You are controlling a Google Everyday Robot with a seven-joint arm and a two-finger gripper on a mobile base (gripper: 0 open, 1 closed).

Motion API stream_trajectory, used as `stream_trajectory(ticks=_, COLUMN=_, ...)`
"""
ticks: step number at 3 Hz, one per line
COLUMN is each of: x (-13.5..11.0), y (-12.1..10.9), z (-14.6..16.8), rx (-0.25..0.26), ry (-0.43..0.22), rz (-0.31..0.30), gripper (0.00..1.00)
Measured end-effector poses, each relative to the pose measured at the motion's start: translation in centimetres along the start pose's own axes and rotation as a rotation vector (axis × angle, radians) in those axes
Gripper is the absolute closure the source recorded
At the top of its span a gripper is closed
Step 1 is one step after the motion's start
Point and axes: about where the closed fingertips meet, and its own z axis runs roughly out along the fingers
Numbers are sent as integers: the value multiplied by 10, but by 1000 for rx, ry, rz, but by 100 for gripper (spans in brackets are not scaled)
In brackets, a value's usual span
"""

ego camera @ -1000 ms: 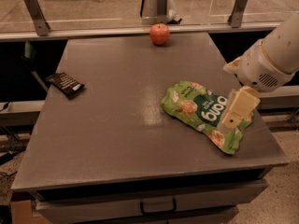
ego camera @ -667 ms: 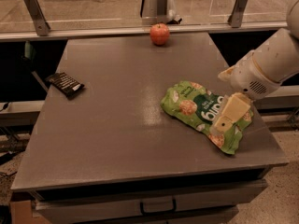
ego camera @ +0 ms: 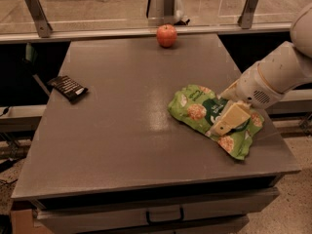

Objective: Move green rice chip bag near apple

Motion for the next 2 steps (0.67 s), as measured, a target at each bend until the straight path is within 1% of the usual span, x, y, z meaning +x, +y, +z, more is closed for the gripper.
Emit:
stream_trajectory(ticks=1, x=1, y=-11, z=-9, rx=27, ry=-21, rz=31, gripper=70)
stream_trajectory(ticks=2, x=-1, y=-19, z=-19, rx=51, ry=-36, rz=45, gripper=95)
